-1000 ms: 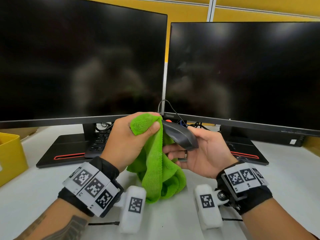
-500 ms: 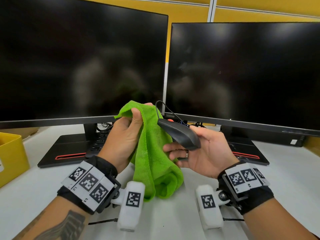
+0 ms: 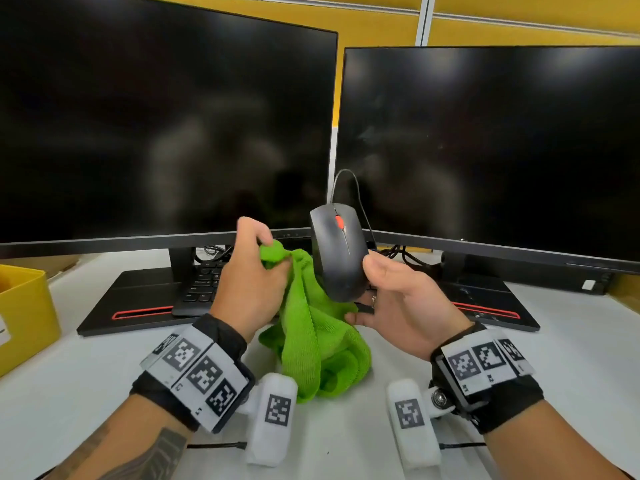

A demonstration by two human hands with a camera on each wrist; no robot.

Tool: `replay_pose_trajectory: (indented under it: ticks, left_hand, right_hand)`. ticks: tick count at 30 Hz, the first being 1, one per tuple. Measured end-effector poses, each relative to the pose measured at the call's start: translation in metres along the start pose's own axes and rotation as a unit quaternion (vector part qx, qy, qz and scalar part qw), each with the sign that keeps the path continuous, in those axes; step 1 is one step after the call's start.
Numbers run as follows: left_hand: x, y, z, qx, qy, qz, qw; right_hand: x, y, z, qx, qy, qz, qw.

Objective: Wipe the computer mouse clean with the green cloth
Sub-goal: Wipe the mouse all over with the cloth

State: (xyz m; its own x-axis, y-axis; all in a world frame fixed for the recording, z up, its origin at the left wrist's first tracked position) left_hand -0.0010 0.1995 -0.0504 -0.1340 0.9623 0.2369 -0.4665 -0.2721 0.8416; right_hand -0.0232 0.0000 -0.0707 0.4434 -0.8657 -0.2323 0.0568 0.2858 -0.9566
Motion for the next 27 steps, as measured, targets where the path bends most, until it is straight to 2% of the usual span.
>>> replay_pose_trajectory:
  ticks: [4,7,10,16,21,24,27]
  left_hand:
    - [-0.028,0.008,-0.008,0.004,-0.131,-0.034,0.991]
    - [-0.047,0.015,-0.021,0.012,-0.248,-0.057,0.967]
    - [-0.047,0.017,-0.025,0.012,-0.286,-0.041,0.957]
    - [-0.042,0.02,-0.022,0.06,-0.272,-0.142,0.95]
    - [-0.038,0.009,-0.02,0.117,-0.203,-0.161,0.959]
    - [-0.036,0.003,-0.017,0.151,-0.18,-0.225,0.946]
    - [-0.03,0.001,-0.012,0.2,-0.125,-0.304,0.923]
  right_hand:
    - [0.0,0.006,0.0,-0.021,0.027,-0.01,0.999]
    - [-0.004,0.001,-0.004,-0.01,0.011,-0.009,1.0]
    - [-0.002,-0.002,-0.003,0.003,0.015,-0.019,1.0]
    - [0.005,-0.011,-0.002,0.059,0.057,-0.037,0.996]
    - [-0.002,-0.015,-0.005,0.074,0.041,-0.071,0.994]
    - [0.002,-0.017,-0.006,0.073,0.071,-0.049,0.994]
    - [0.015,-0.024,-0.008,0.08,0.139,-0.048,0.986]
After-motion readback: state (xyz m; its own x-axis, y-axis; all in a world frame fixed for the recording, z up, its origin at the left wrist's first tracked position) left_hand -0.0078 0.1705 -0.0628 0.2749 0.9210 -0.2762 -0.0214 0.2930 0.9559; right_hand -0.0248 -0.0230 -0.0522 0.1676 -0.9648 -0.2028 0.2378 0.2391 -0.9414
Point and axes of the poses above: each hand's wrist, its own z-axis towards the middle knuckle, its own x-axis out of the back of the hand, y = z × x, the point moved 7 cm from there along z, towards the middle knuckle, and after that the axes turned 5 degrees about -y, right-handed, at the moved point
